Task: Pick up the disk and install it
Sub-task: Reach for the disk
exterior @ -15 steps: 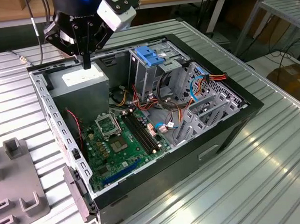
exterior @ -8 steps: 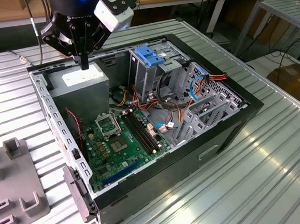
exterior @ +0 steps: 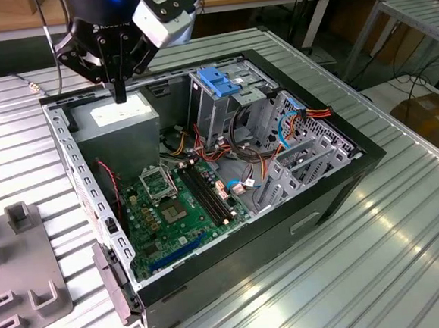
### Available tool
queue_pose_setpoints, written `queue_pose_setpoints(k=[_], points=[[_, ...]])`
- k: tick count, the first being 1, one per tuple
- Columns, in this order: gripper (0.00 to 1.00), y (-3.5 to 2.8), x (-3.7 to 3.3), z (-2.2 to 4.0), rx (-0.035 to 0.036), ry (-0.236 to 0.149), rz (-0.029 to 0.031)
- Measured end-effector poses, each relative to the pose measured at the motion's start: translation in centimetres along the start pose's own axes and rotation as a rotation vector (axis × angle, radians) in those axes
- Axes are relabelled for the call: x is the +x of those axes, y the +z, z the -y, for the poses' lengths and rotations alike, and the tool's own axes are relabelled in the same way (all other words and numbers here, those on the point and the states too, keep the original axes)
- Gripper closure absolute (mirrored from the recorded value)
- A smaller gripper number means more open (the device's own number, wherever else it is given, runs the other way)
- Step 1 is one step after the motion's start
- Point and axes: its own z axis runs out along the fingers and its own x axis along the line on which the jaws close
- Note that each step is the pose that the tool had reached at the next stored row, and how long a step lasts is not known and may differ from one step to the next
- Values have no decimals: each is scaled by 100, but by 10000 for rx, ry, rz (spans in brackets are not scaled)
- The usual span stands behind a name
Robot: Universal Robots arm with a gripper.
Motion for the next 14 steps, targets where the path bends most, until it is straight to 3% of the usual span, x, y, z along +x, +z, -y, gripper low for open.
queue_pose_setpoints(k=[14], points=[[90,-2,85,6,0,0,-3]])
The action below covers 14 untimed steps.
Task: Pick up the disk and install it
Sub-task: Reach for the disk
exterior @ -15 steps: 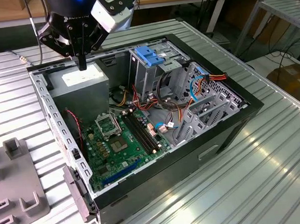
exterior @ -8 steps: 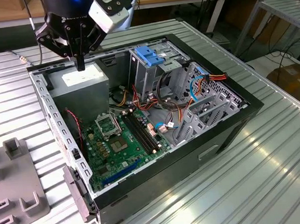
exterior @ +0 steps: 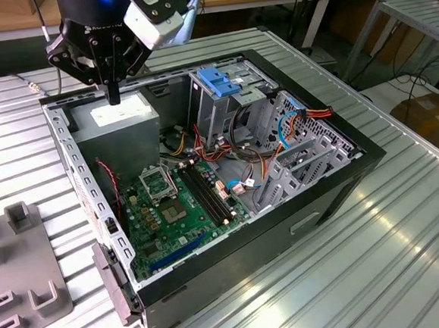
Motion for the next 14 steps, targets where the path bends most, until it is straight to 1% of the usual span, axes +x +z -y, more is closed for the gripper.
queue_pose_setpoints(k=[8,14], points=[[90,-1,57,4,0,0,-4],[90,-2,80,6,0,0,-5]])
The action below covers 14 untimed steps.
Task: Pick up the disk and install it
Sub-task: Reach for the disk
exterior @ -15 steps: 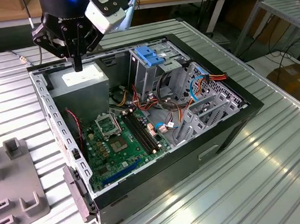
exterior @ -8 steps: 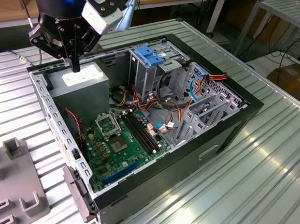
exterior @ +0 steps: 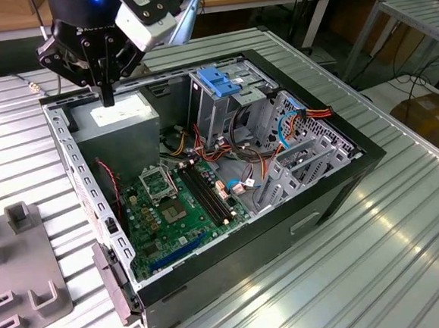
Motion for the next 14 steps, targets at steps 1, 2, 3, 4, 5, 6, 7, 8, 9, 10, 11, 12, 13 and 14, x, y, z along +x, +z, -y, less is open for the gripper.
queue_pose_setpoints(k=[1,2,3,4,5,6,7,8,9,10,11,12,13,14], points=[[90,0,8,1,0,0,0],[90,0,13,1,-1,0,0],[90,0,21,2,0,0,-1],[90,-1,25,2,0,0,-1],[90,-1,33,3,0,-1,-1],[90,-1,39,3,-1,0,0],[90,-1,44,3,0,0,-1],[90,-1,52,4,0,0,-1],[90,-1,58,4,0,0,-1],[90,-1,63,5,0,0,-1],[90,-1,71,5,0,0,-1],[90,-2,80,6,0,0,-2],[90,-2,87,6,0,1,-1],[90,-2,92,7,0,0,-1]])
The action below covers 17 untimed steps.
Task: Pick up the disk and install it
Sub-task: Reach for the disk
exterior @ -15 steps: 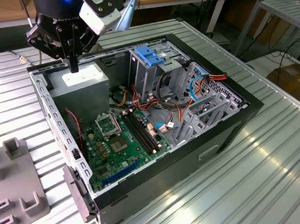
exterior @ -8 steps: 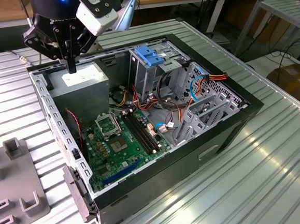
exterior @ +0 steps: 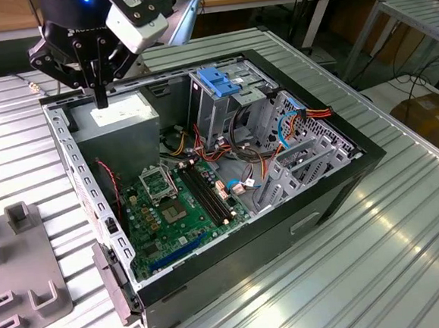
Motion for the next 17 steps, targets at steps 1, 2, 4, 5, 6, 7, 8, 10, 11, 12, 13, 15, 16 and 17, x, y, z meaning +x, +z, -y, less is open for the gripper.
queue_pose_setpoints(k=[1,2,4,5,6,7,8,10,11,12,13,15,16,17], points=[[90,0,6,1,0,0,0],[90,0,11,1,0,0,0],[90,-1,21,2,0,-1,0],[90,-1,26,2,0,0,0],[90,-1,31,2,0,0,0],[90,-1,36,3,0,0,0],[90,-1,41,3,0,0,0],[90,-1,53,4,0,0,-1],[90,-1,58,4,0,-1,-1],[90,-1,63,5,0,0,-1],[90,-2,67,5,1,0,-1],[90,-2,76,6,0,0,-1],[90,-2,80,6,0,-1,-1],[90,-2,84,7,1,-1,-3]])
